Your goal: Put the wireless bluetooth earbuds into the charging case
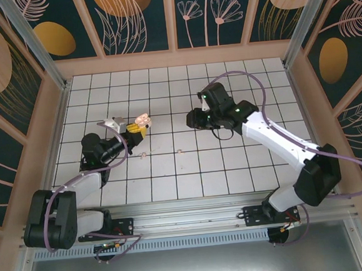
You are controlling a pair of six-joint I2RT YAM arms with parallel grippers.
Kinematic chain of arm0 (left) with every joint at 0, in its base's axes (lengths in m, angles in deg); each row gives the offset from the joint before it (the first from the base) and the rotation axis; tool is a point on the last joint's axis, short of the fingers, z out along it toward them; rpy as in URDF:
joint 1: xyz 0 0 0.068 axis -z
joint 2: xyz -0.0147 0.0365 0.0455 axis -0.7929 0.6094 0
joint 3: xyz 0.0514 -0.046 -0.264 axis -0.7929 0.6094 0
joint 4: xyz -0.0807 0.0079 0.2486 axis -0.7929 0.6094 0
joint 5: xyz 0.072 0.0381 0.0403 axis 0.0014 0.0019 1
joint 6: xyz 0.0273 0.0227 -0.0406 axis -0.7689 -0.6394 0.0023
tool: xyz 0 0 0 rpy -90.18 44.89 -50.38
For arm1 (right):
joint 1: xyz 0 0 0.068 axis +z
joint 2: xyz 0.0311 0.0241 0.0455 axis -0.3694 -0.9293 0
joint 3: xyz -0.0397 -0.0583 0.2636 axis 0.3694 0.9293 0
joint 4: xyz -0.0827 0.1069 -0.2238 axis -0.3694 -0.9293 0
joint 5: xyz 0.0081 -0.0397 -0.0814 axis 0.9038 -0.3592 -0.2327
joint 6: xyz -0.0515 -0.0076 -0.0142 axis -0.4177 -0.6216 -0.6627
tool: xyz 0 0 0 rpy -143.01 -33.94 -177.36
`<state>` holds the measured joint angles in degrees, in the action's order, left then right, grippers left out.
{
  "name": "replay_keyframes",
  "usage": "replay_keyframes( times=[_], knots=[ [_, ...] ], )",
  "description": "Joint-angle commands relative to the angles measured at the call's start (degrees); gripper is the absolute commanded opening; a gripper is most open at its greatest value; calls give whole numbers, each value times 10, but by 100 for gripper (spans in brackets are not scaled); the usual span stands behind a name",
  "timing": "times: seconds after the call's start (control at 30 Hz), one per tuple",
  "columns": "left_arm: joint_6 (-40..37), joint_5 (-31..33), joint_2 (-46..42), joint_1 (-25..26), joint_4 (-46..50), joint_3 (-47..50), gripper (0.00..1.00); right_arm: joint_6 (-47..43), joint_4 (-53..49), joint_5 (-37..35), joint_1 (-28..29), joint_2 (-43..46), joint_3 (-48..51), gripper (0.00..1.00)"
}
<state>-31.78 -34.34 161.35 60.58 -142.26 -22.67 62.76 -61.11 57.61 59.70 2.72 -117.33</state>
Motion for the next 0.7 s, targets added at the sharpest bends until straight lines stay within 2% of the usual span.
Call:
replay_keyframes(
  times=[0.0,0.13,0.27,0.43,0.67],
  knots=[
    [24,11,14,-6,-47,-10,3,62,-67,8,13,-46,-25,37],
    [45,16,27,-6,-73,-2,3,66,-88,20,37,-110,-48,37],
    [58,22,35,-7,-85,4,3,7,-120,11,61,-179,-99,40],
    [68,33,30,-13,-84,8,3,-52,-130,18,60,-250,-139,42],
    [88,32,54,-21,-107,3,3,-81,-125,32,55,-322,-170,45]
  ],
)
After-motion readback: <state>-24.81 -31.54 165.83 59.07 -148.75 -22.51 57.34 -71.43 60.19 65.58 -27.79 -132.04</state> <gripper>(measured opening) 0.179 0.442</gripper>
